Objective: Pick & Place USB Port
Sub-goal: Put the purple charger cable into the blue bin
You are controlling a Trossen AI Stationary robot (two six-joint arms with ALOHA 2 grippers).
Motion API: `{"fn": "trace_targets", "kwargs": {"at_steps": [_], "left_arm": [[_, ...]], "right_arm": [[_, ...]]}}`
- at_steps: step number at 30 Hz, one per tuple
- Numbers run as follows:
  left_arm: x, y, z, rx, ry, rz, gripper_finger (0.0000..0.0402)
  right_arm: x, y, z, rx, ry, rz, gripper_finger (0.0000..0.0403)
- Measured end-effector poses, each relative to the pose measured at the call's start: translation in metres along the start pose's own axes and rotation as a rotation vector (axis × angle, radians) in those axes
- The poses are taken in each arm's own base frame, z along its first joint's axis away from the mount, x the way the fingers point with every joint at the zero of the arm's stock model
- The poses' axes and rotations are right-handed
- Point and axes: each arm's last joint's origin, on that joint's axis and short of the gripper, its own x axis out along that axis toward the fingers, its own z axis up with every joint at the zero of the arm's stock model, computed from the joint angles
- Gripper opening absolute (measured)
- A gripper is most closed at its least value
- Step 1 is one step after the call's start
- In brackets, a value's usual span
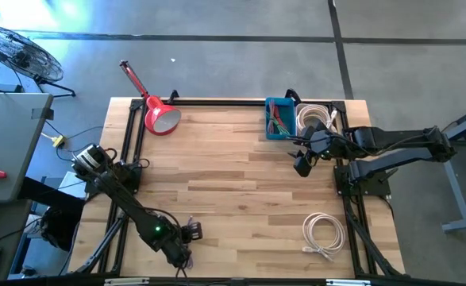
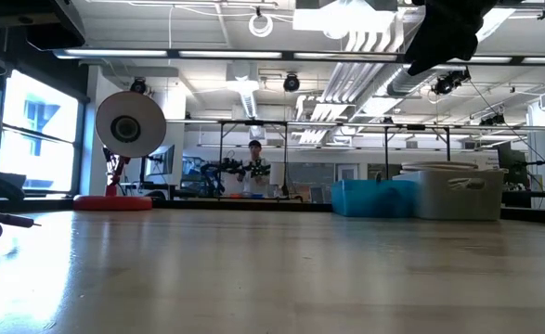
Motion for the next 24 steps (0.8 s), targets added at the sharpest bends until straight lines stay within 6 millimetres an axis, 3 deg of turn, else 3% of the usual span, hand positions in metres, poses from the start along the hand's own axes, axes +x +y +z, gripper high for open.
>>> {"fn": "trace_targets", "kwargs": {"at_steps": [18,21,24], "left_arm": [[0.039,0.009,-0.007,-0.039,0.039,-0.131,0.0105],[0.040,0.009,-0.008,-0.031,0.033,-0.142,0.0086],[0.040,0.008,-0.008,-0.014,0.045,-0.133,0.0033]], "right_arm": [[0.000,0.000,0.000,-0.001,-0.001,-0.004,0.0205],[0.003,0.001,0.000,-0.006,0.010,-0.010,0.0205],[0.010,0.004,0.000,-0.015,0.033,-0.021,0.0206]]}}
